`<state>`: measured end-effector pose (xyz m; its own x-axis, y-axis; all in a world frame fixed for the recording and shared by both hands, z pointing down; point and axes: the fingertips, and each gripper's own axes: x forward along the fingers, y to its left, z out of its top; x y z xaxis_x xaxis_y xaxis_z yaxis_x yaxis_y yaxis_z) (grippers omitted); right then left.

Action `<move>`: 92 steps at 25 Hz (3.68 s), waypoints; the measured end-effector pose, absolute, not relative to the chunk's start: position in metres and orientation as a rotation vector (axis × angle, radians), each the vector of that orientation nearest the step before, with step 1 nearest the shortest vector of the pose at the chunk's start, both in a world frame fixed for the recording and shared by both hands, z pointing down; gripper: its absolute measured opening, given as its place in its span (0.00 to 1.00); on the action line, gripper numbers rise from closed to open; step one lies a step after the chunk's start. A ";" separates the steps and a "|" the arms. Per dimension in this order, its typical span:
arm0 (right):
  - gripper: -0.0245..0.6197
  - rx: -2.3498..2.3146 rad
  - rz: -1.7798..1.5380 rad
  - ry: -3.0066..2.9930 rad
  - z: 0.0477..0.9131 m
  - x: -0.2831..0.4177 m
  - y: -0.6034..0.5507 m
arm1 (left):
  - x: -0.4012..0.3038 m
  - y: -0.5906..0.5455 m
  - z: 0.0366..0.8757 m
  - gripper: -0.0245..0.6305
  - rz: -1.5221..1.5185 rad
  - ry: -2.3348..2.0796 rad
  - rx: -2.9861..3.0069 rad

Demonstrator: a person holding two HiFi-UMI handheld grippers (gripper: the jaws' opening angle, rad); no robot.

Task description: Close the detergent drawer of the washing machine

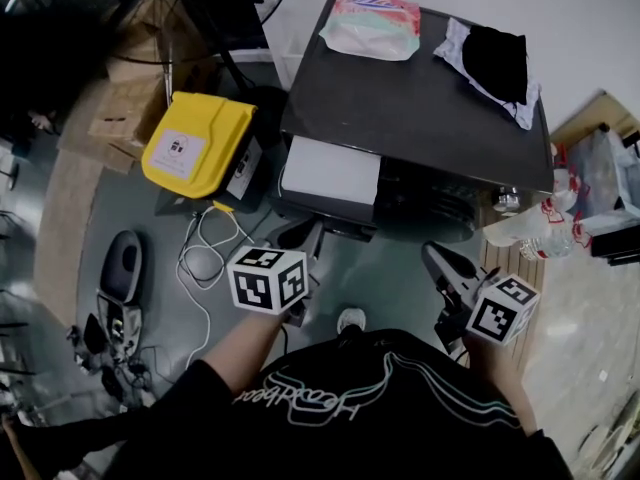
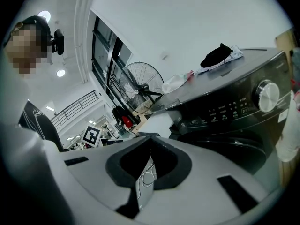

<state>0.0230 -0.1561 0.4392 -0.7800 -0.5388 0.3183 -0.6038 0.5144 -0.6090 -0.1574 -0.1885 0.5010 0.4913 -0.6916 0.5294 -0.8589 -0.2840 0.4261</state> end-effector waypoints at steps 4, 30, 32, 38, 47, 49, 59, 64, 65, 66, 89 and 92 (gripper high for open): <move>0.08 1.031 1.112 -2.654 0.434 0.026 -0.156 | -0.158 -0.198 0.502 0.07 0.318 -1.281 2.053; 0.08 1.090 1.109 -2.634 0.434 0.043 -0.182 | -0.153 -0.262 0.500 0.07 0.307 -1.322 2.052; 0.08 1.093 1.108 -2.633 0.434 0.044 -0.186 | -0.153 -0.265 0.500 0.07 0.307 -1.321 2.051; 0.08 1.094 1.101 -2.634 0.432 0.042 -0.191 | -0.154 -0.265 0.501 0.07 0.312 -1.310 2.055; 0.08 1.069 1.105 -2.624 0.434 0.031 -0.197 | -0.154 -0.268 0.500 0.07 0.297 -1.301 2.065; 0.08 1.068 1.103 -2.621 0.434 0.030 -0.198 | -0.155 -0.268 0.500 0.07 0.292 -1.300 2.068; 0.08 1.083 1.091 -2.617 0.435 0.034 -0.199 | -0.154 -0.287 0.500 0.07 0.292 -1.326 2.073; 0.08 1.112 1.096 -2.611 0.435 0.043 -0.202 | -0.153 -0.300 0.500 0.07 0.298 -1.343 2.067; 0.08 1.116 1.096 -2.611 0.435 0.044 -0.202 | -0.153 -0.302 0.500 0.07 0.298 -1.344 2.070; 0.08 1.120 1.096 -2.610 0.435 0.045 -0.202 | -0.152 -0.303 0.499 0.07 0.299 -1.346 2.073; 0.08 1.122 1.105 -2.618 0.437 0.053 -0.204 | -0.150 -0.309 0.502 0.07 0.371 -1.413 2.115; 0.08 1.126 1.100 -2.611 0.436 0.055 -0.198 | -0.150 -0.309 0.503 0.07 0.378 -1.408 2.118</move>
